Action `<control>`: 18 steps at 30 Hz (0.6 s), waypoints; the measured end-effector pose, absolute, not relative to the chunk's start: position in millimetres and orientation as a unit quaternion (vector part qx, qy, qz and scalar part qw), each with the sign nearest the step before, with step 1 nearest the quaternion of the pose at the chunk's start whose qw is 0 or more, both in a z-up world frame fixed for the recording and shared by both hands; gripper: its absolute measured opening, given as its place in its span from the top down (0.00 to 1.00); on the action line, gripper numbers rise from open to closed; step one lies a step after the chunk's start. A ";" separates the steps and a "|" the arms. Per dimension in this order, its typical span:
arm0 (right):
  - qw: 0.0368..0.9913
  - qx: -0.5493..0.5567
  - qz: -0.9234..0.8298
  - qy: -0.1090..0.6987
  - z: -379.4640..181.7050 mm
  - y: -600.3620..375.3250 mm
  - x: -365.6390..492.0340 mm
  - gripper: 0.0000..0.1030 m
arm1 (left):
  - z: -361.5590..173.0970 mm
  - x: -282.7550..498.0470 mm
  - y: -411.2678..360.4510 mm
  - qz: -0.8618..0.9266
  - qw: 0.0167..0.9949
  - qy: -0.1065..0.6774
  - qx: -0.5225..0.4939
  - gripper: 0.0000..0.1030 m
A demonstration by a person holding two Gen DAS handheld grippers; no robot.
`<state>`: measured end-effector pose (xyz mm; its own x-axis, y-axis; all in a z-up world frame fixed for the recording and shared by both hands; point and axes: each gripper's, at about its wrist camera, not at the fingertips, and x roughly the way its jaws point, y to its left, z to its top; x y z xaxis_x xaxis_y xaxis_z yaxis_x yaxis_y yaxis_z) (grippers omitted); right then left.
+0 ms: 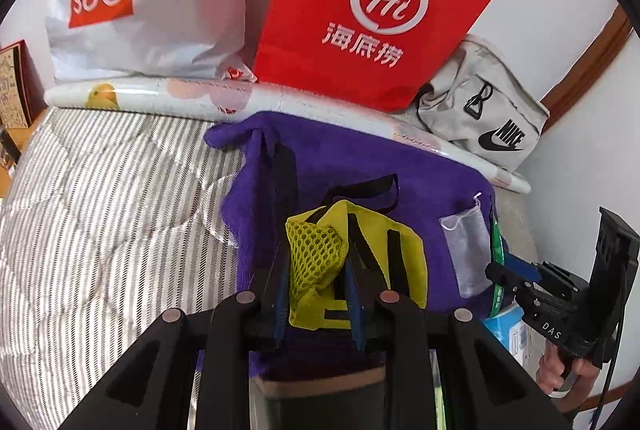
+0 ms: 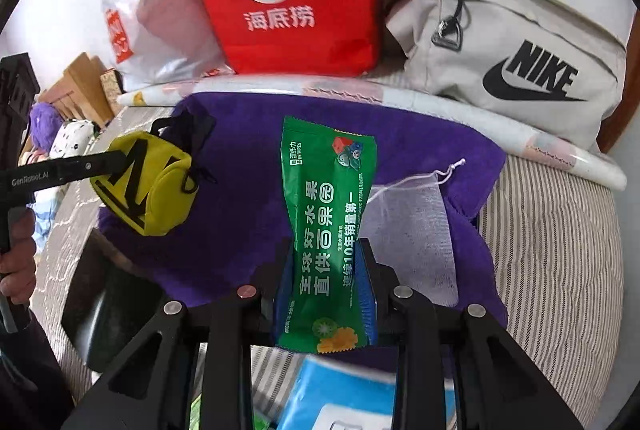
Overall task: Organize soft objects
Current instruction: 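Carry green packet with right gripper and yellow bag with left over purple towel, then lower the green packet and yellow bag onto the purple towel and open both grippers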
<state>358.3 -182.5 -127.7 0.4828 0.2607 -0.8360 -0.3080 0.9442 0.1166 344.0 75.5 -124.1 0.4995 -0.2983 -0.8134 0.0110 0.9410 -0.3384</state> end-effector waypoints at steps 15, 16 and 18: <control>0.838 -0.031 0.156 0.522 -157.8 -180.8 378.4 0.71 | -148.5 361.1 58.6 -0.097 0.839 0.524 -0.114 0.77; 0.837 -0.032 0.156 0.524 -158.9 -180.2 378.9 0.71 | -149.2 361.8 58.6 -0.097 0.838 0.525 -0.113 0.77; 0.834 -0.031 0.156 0.528 -160.3 -179.7 380.8 0.70 | -151.6 363.0 58.5 -0.096 0.836 0.529 -0.109 0.77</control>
<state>380.8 -179.7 -160.3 0.3941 0.2274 -0.8905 -0.2924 0.9496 0.1131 363.0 58.5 -151.6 0.4225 -0.2760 -0.8633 0.0452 0.9577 -0.2841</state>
